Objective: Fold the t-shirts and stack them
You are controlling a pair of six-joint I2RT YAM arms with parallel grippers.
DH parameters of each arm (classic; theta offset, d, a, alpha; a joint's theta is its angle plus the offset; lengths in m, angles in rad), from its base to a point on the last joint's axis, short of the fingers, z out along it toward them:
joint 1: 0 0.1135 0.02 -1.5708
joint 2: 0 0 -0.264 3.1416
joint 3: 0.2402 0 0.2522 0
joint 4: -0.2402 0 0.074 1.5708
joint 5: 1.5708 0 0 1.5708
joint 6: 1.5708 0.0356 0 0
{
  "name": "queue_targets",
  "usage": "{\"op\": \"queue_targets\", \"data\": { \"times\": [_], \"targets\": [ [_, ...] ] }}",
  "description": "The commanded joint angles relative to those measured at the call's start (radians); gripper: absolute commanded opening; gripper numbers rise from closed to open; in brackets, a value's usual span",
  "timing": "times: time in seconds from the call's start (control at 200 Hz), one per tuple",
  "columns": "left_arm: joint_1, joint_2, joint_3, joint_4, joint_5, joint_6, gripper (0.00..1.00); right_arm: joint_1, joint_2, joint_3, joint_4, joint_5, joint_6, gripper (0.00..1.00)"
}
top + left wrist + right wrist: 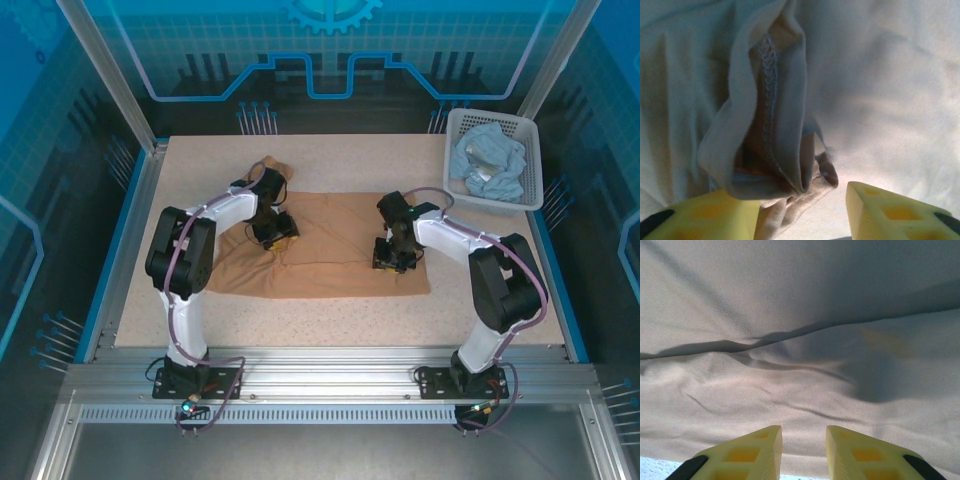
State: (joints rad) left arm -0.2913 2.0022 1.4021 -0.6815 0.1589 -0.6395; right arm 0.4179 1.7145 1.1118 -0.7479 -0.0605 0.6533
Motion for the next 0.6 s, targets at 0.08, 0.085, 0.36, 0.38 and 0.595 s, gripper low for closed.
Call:
{"op": "queue_targets", "data": {
  "times": [0.08, 0.085, 0.36, 0.38, 0.595],
  "targets": [
    [0.032, -0.2, -0.082, -0.056, -0.087, -0.03, 0.58, -0.001, -0.041, -0.003, -0.017, -0.002, -0.021, 0.3],
    [0.036, -0.207, -0.086, -0.057, -0.091, -0.034, 0.58, -0.001, -0.041, -0.003, -0.016, -0.001, -0.022, 0.3],
    [0.281, -0.329, -0.31, -0.026, -0.078, -0.194, 0.45, 0.022, -0.017, 0.027, 0.005, -0.019, -0.029, 0.3],
    [0.291, -0.322, -0.313, -0.018, -0.075, -0.199, 0.44, 0.023, -0.014, 0.03, 0.006, -0.016, -0.03, 0.3],
    [0.37, -0.196, -0.33, -0.037, -0.116, -0.287, 0.27, 0.025, -0.01, 0.055, -0.007, -0.012, -0.043, 0.3]
  ]
}}
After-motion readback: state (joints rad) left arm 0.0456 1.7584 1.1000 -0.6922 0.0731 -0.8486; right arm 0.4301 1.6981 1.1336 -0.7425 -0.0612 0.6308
